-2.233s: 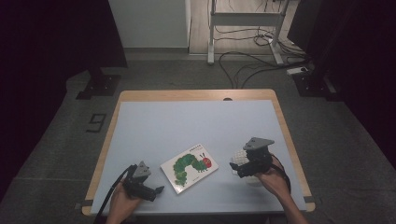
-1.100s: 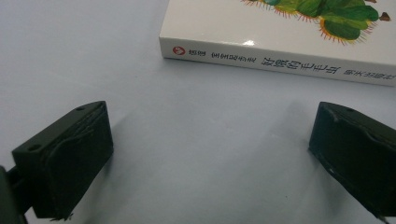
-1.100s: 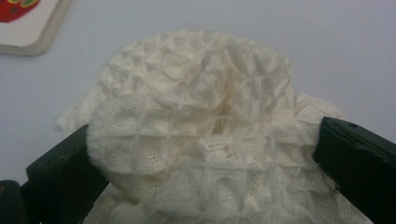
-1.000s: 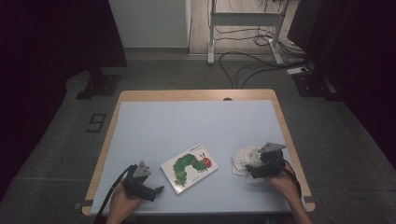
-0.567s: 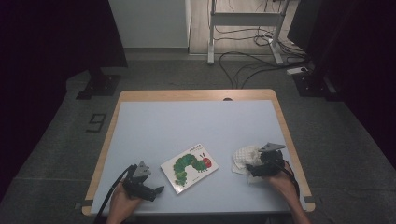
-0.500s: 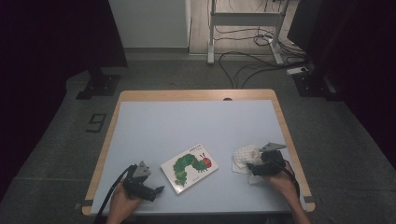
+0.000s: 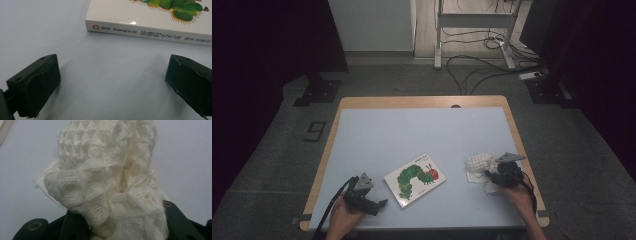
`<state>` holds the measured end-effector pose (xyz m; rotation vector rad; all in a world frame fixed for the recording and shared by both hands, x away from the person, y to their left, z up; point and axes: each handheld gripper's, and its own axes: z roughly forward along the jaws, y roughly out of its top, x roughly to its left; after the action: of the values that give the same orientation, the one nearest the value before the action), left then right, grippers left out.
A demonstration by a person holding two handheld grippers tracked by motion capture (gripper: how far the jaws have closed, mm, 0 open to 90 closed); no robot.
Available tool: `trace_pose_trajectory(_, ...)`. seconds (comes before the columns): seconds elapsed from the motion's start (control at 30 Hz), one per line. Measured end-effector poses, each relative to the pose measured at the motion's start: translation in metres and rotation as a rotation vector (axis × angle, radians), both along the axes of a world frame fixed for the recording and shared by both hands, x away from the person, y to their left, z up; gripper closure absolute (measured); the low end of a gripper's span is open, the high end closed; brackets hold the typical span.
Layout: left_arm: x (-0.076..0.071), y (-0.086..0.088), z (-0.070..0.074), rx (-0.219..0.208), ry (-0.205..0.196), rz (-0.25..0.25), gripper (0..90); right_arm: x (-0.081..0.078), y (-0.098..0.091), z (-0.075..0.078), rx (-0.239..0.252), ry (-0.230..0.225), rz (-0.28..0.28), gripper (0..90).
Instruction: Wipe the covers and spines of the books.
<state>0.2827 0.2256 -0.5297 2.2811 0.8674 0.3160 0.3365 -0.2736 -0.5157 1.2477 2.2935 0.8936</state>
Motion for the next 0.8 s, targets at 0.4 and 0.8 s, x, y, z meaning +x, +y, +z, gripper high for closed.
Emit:
trace_pose_trajectory(0.4,0.000,0.000,0.000,0.000,0.000,0.000,0.0,-0.005,-0.002,0.023,0.079,-0.036,0.039,60.7)
trace_pose_trajectory(0.8,0.000,0.000,0.000,0.000,0.000,0.000,0.0,-0.006,0.017,0.044,0.143,-0.050,0.120,60.5)
